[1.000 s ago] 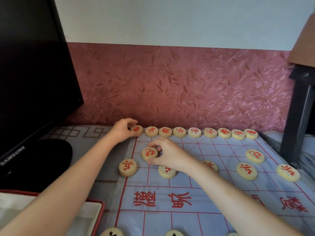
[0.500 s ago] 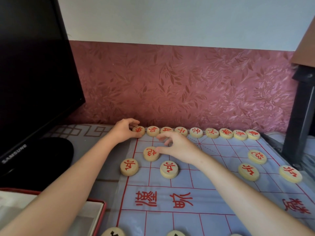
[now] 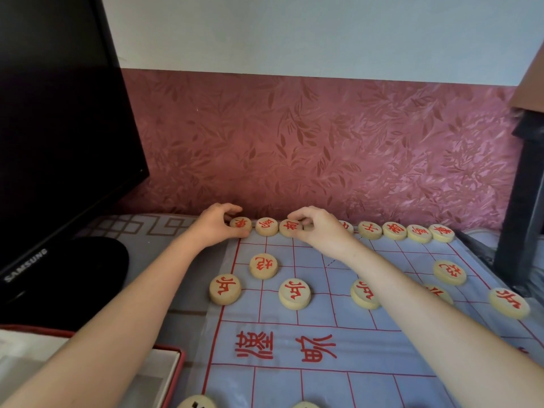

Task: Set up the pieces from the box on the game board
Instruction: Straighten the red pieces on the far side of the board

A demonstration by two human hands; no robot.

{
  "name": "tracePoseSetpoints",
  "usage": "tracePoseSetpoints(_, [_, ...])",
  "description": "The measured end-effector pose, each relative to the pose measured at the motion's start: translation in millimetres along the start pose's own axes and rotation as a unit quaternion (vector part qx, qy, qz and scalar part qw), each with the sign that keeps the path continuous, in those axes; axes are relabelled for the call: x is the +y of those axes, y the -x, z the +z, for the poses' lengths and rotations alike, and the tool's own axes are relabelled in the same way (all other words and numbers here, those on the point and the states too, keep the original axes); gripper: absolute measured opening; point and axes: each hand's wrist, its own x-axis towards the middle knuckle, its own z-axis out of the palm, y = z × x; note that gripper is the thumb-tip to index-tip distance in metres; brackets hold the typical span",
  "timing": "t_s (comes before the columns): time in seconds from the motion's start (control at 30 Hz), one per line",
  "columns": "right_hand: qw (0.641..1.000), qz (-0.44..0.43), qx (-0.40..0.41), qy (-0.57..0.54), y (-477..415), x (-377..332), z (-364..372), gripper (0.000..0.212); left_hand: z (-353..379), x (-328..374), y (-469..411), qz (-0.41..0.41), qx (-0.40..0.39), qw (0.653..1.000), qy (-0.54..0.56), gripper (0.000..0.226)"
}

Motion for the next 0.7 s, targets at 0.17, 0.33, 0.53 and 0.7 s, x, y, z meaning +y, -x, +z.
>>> tracePoseSetpoints(0.17, [0.994, 0.01, -0.055, 0.092, -14, 2, -6, 0.044, -4, 16, -5, 0.057, 0.018, 0.997, -0.057, 0.06])
tracePoseSetpoints(0.33, [0.992, 0.035, -0.064, 0.107, -27, 8, -3, 0.053, 6, 41, -8, 0.126, -0.018, 0.987, -0.093, 0.05])
tracePoseSetpoints(0.53, [0.989, 0.007, -0.018, 0.143, -35, 8, 7, 0.056, 14, 45, -15, 0.121, -0.036, 0.987, -0.101, 0.049])
tracePoseSetpoints(0.7, [0.987, 0.007, -0.01, 0.158, -39, 9, 10, 0.05, 21, 46, -14, 0.111, 0.004, 0.986, -0.124, 0.048])
